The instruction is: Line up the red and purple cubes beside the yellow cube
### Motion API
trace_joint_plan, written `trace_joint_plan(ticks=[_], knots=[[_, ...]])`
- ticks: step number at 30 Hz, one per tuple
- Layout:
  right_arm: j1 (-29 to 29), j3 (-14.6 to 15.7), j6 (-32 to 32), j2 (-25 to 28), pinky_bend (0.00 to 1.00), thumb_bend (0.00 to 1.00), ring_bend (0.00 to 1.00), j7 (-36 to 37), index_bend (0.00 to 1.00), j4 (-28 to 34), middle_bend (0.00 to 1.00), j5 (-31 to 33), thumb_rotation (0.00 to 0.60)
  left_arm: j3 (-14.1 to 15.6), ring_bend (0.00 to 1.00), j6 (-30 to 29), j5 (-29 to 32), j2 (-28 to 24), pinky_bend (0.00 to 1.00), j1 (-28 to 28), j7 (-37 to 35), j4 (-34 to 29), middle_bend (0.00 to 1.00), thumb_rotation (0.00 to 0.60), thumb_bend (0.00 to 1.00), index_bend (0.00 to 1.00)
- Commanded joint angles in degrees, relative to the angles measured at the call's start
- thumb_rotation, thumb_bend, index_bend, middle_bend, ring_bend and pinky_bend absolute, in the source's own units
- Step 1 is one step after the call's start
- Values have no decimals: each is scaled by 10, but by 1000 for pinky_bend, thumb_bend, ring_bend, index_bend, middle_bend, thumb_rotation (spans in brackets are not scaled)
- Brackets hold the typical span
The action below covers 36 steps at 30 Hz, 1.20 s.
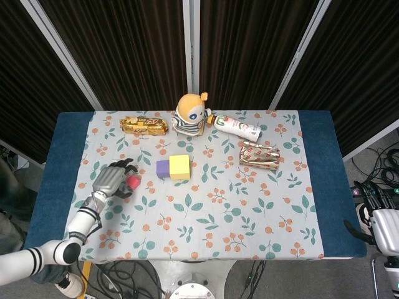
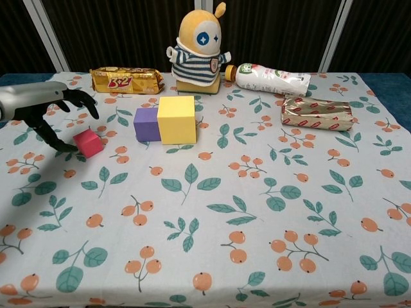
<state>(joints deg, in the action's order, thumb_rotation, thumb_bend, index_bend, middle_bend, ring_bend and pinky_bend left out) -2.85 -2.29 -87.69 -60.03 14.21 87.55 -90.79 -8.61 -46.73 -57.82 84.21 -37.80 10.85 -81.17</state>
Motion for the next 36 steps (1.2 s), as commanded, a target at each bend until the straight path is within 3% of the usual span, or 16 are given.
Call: trace_joint_plan(ticks=[1, 8, 16, 28, 36], knots=[[1, 0, -1, 1, 114, 149, 0, -1, 45, 1, 127, 1, 600, 20, 134, 11, -56, 24, 171, -5, -24, 53, 184, 600, 275, 344], [5, 1, -4, 3, 114, 148, 0, -6, 45, 5, 127, 6, 600, 44, 130, 20, -131, 46, 165, -18, -58, 117, 183, 600, 305, 365], [4, 1, -1, 3, 114, 148, 0, -13, 45, 11, 127, 8, 600, 50, 130, 17, -167, 62, 165, -25, -91, 161, 183, 600, 341, 401], [5, 1, -2, 5, 114, 148, 0, -20, 45, 17, 127, 9, 600, 50, 130, 25, -171, 63, 165, -30, -97, 192, 183, 600, 343, 416], [6, 1, -2, 5, 114, 148, 0, -19, 44, 17, 127, 9, 600, 34, 130, 24, -146, 66, 165, -23, -112, 180, 187, 600, 343, 528]])
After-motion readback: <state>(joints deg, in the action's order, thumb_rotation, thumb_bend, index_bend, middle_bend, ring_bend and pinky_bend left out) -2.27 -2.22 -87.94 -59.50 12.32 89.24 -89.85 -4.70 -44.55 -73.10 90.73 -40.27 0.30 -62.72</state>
